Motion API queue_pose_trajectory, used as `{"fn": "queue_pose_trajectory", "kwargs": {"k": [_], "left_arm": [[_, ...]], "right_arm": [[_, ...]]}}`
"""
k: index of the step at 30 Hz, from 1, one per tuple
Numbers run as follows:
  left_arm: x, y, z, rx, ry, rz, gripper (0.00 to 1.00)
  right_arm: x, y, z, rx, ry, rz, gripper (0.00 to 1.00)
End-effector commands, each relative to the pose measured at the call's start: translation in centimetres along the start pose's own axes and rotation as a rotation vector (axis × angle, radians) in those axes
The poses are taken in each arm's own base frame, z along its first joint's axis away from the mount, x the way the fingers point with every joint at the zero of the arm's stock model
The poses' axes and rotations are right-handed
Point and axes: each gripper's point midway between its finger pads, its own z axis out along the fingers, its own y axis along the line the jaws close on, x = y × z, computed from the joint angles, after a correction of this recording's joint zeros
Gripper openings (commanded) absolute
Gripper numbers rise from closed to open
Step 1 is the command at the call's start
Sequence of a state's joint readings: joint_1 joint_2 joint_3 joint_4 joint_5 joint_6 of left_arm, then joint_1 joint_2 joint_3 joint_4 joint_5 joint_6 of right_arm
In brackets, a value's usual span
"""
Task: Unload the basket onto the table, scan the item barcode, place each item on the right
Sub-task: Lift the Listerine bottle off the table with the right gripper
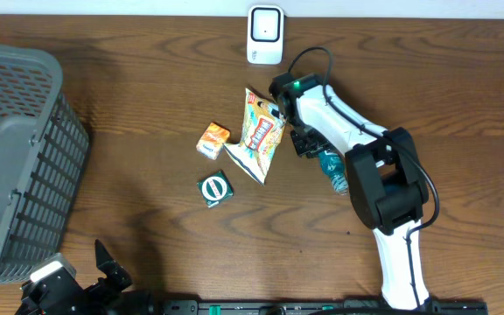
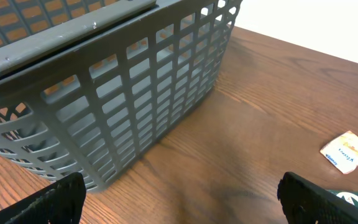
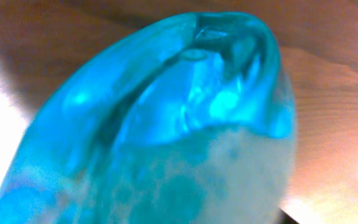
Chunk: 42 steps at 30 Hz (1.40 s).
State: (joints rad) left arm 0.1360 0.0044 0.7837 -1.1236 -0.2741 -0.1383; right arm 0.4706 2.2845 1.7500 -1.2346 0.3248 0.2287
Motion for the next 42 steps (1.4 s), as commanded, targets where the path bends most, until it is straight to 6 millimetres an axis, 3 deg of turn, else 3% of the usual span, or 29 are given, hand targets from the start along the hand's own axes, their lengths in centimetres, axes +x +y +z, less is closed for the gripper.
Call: {"fn": "queue_pose_trajectory", "kwargs": {"k": [1,3,8,16,27,31,38,42], "left_arm": [[0.0,0.0,0.0,0.002,0.000,-0.007,0.98],[0.0,0.0,0.0,0.002,0.000,-0.007,0.98],[0.0,0.0,0.0,0.002,0.000,-0.007,0.98],[0.0,0.0,0.0,0.002,0.000,-0.007,0.98],[0.0,0.0,0.0,0.002,0.000,-0.007,0.98],[0.0,0.0,0.0,0.002,0.000,-0.007,0.98],[0.0,0.0,0.0,0.002,0.000,-0.007,0.98],[0.0,0.0,0.0,0.002,0.000,-0.007,0.98]], "right_arm": [[2.2,6.6,1.6,-0.390,0.146,-0.167,0.25],[2.0,6.7,0.8,-0.451,0.133,-0.235,0.27],[1.5,5.5,1.1,-0.461,0.105,-0.308,0.29],[0.7,4.1,1.6,-0.468,0.090,-0.246,0.40],[0.5,4.6,1.1,-0.466,0.087,-0.232,0.45],[0.3,4.3,-0.1,-0.466,0.092,-0.214,0.42],[-1.0,3.6,-1.7,-0.468,0.054,-0.184,0.23],[-0.9,3.7,-1.8,-0.468,0.054,-0.186,0.23]]}}
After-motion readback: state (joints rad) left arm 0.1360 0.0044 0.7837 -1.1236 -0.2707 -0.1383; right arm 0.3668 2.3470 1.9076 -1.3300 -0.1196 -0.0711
